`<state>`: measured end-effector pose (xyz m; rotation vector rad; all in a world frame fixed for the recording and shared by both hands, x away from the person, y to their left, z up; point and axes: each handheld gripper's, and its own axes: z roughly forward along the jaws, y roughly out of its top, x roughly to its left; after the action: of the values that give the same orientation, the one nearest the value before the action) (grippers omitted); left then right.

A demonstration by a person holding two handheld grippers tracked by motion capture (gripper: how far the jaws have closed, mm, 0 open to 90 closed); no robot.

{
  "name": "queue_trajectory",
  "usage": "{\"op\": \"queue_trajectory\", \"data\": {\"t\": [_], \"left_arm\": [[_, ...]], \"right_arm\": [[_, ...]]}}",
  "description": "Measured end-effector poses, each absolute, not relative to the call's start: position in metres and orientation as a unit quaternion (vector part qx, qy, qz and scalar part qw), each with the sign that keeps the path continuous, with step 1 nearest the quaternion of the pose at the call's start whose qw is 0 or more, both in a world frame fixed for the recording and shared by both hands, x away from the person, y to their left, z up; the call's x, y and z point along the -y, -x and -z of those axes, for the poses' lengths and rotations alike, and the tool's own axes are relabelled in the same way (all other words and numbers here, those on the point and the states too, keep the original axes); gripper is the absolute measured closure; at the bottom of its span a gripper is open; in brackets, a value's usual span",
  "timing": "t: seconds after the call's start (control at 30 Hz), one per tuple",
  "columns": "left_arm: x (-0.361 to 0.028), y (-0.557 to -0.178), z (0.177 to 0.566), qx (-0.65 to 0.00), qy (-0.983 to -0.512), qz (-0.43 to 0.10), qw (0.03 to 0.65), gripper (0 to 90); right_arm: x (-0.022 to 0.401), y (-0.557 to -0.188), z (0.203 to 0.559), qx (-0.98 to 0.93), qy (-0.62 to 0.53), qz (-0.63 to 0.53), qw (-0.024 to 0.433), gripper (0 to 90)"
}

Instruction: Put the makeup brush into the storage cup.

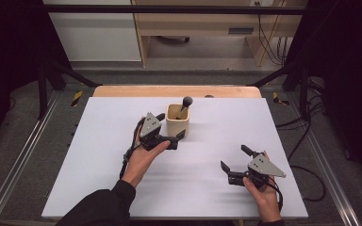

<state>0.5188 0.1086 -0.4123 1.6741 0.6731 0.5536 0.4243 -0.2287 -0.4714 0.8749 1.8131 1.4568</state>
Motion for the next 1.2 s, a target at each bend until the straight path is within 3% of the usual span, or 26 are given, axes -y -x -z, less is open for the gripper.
{"op": "queue_trajectory", "data": {"t": [1.2], "left_arm": [[-0.129,-0.495,0.414,-0.260,-0.735,-0.223,0.584,2.0]], "right_arm": [[0.231,-0.424,0.470,-0.689,-0.343,-0.561,0.304,4.6]]}}
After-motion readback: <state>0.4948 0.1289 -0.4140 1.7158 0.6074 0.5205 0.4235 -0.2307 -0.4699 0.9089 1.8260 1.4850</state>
